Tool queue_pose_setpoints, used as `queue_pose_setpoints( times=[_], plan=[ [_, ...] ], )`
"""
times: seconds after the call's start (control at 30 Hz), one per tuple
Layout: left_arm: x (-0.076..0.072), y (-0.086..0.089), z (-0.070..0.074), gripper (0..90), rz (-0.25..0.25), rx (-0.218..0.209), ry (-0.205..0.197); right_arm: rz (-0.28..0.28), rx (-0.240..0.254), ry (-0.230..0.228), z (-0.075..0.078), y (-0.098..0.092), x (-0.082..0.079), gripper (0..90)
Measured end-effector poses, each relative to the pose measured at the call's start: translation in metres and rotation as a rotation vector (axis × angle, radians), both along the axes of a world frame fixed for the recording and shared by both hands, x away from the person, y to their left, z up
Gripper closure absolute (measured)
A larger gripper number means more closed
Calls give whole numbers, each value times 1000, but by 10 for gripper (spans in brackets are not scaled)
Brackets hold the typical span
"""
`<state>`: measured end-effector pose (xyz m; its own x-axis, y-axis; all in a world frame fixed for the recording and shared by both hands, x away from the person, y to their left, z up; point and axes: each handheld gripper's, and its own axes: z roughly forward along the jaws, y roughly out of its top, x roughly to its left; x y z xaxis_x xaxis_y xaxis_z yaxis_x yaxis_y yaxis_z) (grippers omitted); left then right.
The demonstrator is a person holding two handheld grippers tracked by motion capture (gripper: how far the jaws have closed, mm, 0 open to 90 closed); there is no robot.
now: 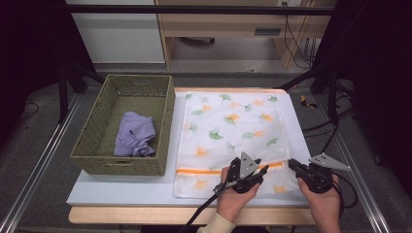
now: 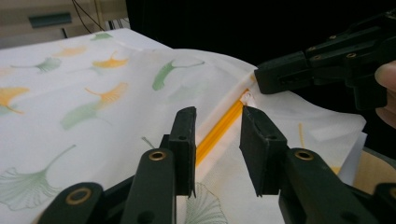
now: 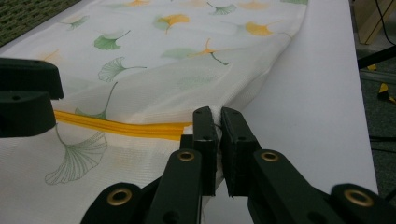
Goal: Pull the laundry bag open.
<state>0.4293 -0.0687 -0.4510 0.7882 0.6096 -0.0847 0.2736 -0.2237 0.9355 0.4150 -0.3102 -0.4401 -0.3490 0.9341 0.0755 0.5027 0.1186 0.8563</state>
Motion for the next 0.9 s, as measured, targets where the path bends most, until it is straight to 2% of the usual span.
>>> queue_pose_setpoints(
  times=[0.07,0.27,0.47,0.63,0.73,0.9],
  plan=[
    [-1,-2,0,688,-14,-13,13,0,4,-5,1,1,0,854],
    [-4,-11,2,709,-37,3,0,5,10,-19,3,0,-2,854],
    [-1,-25,1,722,-73,41,-3,7,18,-27,4,-1,-2,854],
    [3,-42,1,737,-102,109,-22,8,20,-31,4,-1,-2,854],
    [7,-49,-3,729,-109,134,-14,8,23,-32,4,-1,-3,854],
    [13,-56,-8,713,-105,143,-9,12,26,-36,5,-1,-3,854]
  ],
)
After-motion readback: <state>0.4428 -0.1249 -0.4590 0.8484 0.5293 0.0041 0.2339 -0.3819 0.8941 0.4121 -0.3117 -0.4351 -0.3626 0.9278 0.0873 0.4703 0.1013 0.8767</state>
